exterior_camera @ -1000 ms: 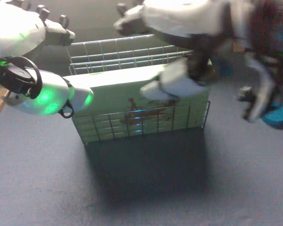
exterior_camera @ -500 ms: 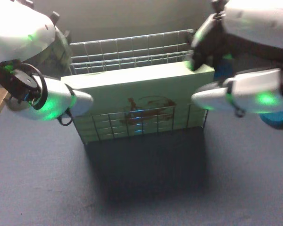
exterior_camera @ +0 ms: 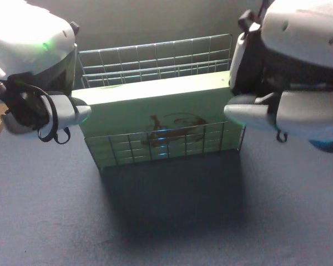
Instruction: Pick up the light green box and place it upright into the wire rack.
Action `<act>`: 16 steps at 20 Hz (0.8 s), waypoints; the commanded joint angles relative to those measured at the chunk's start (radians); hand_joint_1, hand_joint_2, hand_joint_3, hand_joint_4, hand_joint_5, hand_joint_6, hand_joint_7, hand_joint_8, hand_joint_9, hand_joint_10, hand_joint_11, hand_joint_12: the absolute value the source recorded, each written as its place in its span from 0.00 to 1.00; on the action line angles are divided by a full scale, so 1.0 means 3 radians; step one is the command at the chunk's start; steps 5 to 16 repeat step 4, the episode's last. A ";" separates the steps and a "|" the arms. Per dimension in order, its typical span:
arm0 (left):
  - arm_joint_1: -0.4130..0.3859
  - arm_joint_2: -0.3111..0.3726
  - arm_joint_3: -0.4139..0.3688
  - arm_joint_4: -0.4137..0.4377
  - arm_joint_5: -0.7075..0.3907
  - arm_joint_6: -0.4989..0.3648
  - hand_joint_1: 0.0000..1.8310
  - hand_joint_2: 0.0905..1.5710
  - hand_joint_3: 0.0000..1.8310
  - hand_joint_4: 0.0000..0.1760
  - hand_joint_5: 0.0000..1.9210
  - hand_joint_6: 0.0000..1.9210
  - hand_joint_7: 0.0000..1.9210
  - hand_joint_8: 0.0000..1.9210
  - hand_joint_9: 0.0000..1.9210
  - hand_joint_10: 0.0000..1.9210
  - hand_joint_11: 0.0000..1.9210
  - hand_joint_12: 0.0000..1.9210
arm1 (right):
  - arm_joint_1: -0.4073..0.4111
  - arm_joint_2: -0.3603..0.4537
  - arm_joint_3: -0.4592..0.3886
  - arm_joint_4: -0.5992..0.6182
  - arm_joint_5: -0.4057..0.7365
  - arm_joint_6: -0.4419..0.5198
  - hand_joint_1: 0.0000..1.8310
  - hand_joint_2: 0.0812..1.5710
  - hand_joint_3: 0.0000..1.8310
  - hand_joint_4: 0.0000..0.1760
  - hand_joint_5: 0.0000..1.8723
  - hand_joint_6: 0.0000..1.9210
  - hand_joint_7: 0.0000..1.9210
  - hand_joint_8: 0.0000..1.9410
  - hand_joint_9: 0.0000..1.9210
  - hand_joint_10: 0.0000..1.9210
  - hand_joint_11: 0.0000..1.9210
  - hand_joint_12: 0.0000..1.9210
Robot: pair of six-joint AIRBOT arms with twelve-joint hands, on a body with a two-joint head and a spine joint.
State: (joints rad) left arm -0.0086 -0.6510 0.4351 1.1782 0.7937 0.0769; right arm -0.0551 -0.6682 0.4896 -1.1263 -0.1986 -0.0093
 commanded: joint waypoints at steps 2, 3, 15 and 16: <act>-0.0046 -0.0012 0.0000 0.0255 -0.0104 0.0007 0.36 0.86 0.00 0.94 0.71 1.00 0.76 1.00 0.78 1.00 0.82 1.00 | 0.0023 0.0007 0.0031 -0.0073 0.0307 -0.0016 0.36 0.93 0.00 1.00 0.75 1.00 0.81 1.00 0.89 1.00 0.99 1.00; -0.0053 -0.0013 0.0000 0.0255 -0.0105 0.0007 0.39 0.86 0.00 1.00 0.71 1.00 0.76 1.00 0.78 1.00 0.82 1.00 | 0.0022 0.0007 0.0043 -0.0073 0.0314 -0.0016 0.36 0.93 0.00 1.00 0.75 1.00 0.81 1.00 0.88 1.00 0.98 1.00; -0.0058 -0.0014 0.0001 0.0255 -0.0105 0.0007 0.39 0.86 0.00 1.00 0.71 1.00 0.76 1.00 0.78 1.00 0.82 1.00 | 0.0018 0.0006 0.0050 -0.0073 0.0315 -0.0015 0.36 0.93 0.00 1.00 0.75 1.00 0.81 1.00 0.88 1.00 0.98 1.00; -0.0058 -0.0014 0.0001 0.0255 -0.0105 0.0007 0.39 0.86 0.00 1.00 0.71 1.00 0.76 1.00 0.78 1.00 0.82 1.00 | 0.0018 0.0006 0.0050 -0.0073 0.0315 -0.0015 0.36 0.93 0.00 1.00 0.75 1.00 0.81 1.00 0.88 1.00 0.98 1.00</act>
